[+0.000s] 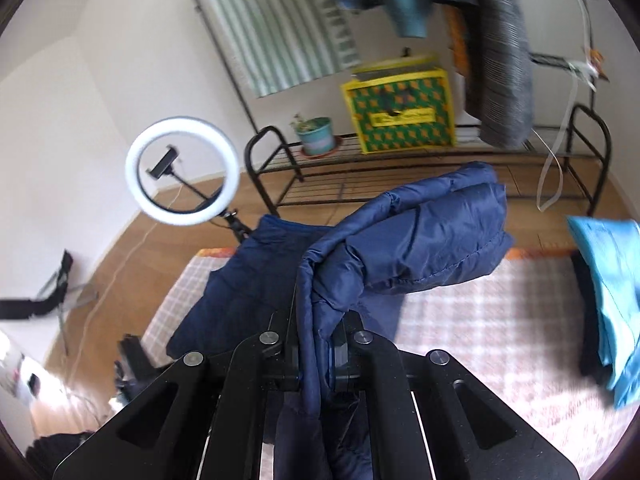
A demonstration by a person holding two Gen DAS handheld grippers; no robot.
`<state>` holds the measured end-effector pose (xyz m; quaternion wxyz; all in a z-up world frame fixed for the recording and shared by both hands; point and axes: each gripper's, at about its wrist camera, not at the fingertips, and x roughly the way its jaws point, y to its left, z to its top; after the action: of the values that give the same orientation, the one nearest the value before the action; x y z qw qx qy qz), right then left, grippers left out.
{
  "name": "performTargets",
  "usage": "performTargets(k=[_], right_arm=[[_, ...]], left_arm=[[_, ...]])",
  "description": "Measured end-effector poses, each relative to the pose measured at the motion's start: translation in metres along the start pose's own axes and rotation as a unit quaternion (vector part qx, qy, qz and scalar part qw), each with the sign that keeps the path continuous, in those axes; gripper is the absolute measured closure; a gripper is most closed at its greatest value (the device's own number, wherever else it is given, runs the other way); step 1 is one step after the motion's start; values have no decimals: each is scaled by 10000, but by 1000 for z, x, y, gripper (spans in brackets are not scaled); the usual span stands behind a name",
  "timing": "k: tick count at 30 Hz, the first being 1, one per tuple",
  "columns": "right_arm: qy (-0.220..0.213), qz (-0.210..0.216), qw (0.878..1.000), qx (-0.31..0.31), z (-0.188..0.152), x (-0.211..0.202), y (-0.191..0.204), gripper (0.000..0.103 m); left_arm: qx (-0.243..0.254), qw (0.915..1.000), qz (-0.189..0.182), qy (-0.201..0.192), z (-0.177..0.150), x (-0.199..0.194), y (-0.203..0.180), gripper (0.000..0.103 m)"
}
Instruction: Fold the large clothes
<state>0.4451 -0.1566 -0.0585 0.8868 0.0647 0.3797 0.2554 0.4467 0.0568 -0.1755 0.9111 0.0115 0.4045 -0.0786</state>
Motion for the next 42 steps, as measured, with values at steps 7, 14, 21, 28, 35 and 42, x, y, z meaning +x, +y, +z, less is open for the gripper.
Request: performTargets(k=[7, 14, 21, 28, 35, 42], right_arm=[[242, -11, 9973, -686, 14, 49, 87, 97], [732, -252, 9854, -1515, -1, 127, 174, 97], [1158, -646, 9675, -2153, -29, 198, 230, 97], [1697, -656, 9416, -2833, -66, 254, 276, 88], [1563, -188, 9389, -3061, -74, 244, 300, 67], [1441, 920, 9587, -2273, -52, 181, 258, 66]], left_arm=[[-839, 9932, 411, -693, -13, -78, 94, 55], [-1568, 9783, 950, -961, -46, -114, 180, 55], [-1963, 9674, 1244, -1010, -67, -119, 222, 55], [-2266, 9568, 1459, -1086, -89, -135, 250, 55], [-2288, 9524, 1627, -1189, -91, -145, 256, 55], [-2358, 9565, 1186, -1240, -76, -138, 246, 55]])
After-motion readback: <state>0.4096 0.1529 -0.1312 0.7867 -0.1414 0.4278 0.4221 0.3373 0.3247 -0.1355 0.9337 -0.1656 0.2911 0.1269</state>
